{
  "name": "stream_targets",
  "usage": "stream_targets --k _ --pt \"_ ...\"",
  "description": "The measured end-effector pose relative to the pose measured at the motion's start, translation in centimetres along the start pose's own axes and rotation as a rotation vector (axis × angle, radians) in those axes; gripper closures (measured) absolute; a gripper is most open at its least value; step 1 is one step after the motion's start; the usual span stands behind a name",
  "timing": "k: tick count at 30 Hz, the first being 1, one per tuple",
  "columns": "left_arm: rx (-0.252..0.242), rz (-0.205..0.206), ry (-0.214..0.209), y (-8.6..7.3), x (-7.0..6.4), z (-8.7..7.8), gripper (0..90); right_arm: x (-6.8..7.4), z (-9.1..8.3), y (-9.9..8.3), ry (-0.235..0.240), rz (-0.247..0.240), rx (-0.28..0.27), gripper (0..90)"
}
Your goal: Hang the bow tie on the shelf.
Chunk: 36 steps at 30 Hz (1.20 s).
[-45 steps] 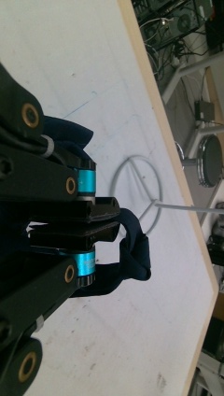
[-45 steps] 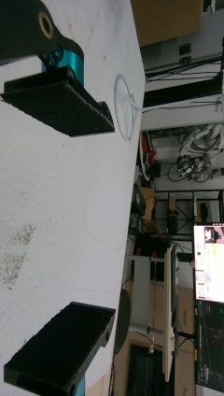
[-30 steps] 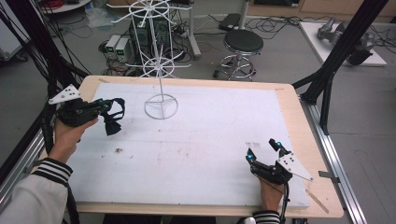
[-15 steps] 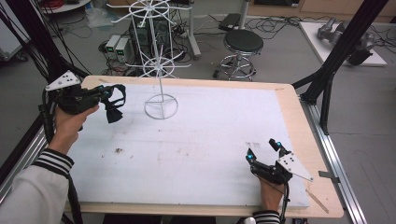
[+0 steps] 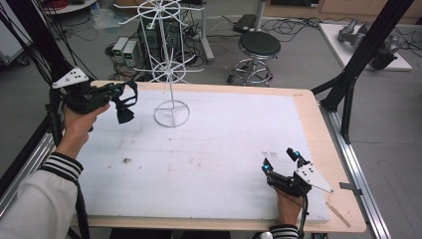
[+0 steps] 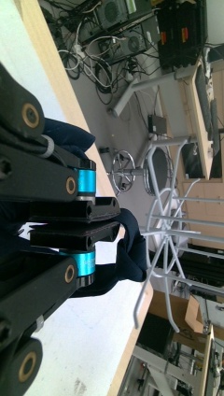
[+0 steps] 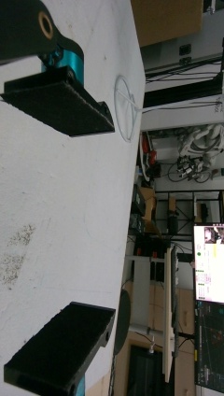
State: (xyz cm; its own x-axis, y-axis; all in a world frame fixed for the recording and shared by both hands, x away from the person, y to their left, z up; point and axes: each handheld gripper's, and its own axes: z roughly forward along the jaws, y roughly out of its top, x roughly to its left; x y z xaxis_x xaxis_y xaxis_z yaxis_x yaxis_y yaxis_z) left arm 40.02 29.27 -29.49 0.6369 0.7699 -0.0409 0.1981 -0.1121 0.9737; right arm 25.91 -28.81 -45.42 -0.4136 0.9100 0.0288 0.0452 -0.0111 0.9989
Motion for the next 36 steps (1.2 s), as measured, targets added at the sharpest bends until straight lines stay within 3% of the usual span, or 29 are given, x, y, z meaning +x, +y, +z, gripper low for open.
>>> stream_targets --k 16,36 --pt "0.006 0.000 0.007 0.5 -0.5 1.9 86.3 0.0 0.0 0.0 -0.004 -0.009 0.002 9.3" --pt "0.054 0.005 0.015 -0.6 -1.1 4.1 86.4 0.0 0.0 0.0 -0.001 0.002 0.000 9.3"
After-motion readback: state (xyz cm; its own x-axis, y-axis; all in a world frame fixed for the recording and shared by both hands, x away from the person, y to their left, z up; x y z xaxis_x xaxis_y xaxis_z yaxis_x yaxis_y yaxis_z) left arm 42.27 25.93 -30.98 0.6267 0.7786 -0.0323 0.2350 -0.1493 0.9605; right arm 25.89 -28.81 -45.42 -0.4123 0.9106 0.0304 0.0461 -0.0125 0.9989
